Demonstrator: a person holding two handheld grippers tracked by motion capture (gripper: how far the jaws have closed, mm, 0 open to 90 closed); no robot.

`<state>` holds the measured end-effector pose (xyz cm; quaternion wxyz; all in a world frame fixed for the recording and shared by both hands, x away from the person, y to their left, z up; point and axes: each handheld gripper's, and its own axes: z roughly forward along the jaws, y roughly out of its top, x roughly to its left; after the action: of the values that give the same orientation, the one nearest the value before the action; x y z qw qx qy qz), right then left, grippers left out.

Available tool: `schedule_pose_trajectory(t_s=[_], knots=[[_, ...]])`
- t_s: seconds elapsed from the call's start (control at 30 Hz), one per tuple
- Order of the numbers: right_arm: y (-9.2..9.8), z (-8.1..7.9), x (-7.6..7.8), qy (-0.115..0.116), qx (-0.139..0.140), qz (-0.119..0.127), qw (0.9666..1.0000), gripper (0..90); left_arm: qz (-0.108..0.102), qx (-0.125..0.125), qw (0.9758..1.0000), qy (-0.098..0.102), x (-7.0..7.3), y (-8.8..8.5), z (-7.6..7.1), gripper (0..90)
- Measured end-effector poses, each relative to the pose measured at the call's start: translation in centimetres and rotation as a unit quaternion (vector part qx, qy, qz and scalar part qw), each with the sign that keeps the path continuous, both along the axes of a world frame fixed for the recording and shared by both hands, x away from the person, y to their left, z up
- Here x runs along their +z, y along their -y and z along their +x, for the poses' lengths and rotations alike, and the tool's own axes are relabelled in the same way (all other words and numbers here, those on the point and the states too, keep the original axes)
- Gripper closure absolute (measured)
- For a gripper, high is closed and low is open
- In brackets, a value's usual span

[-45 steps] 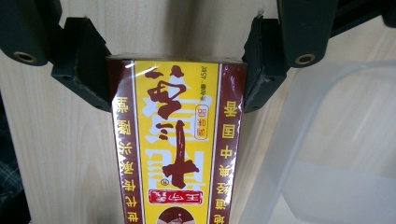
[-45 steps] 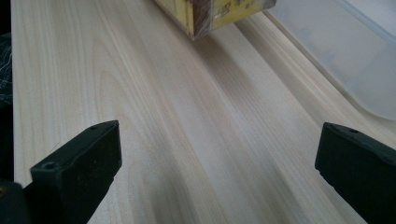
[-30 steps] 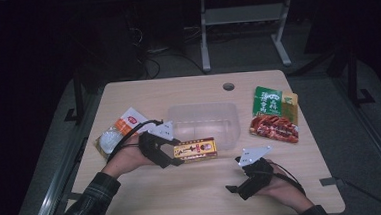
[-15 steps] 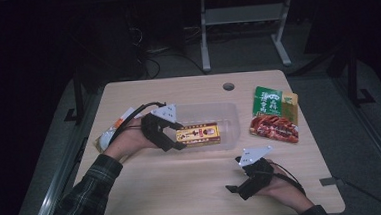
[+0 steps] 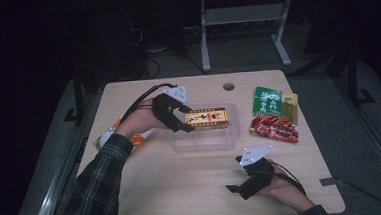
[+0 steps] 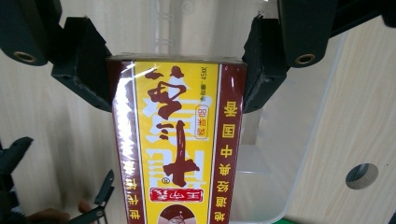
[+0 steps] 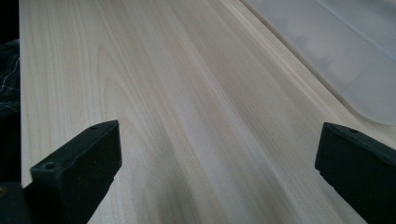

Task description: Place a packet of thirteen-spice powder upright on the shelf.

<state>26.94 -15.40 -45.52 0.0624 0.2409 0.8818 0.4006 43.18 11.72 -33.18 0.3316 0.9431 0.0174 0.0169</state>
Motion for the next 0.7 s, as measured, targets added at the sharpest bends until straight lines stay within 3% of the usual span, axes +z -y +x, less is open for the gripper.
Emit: schedule_pose_trajectory(t_s=[0.27, 0.53, 0.7], knots=[[0.0, 0.0, 0.0, -0.002, 0.0, 0.001, 1.0, 0.1, 0.006, 0.002, 0.9999, -0.01, -1.5, 1.3, 1.7, 32.1], [0.1, 0.0, 0.0, 0.001, 0.002, 0.003, 1.0, 0.2, 0.034, -0.002, 0.9994, -0.004, -2.7, 2.8, 2.5, 32.1], [0.1, 0.1, 0.0, 0.002, 0.003, 0.004, 1.0, 0.2, 0.042, 0.001, 0.9991, -0.011, -3.4, 3.4, 2.7, 32.0]])
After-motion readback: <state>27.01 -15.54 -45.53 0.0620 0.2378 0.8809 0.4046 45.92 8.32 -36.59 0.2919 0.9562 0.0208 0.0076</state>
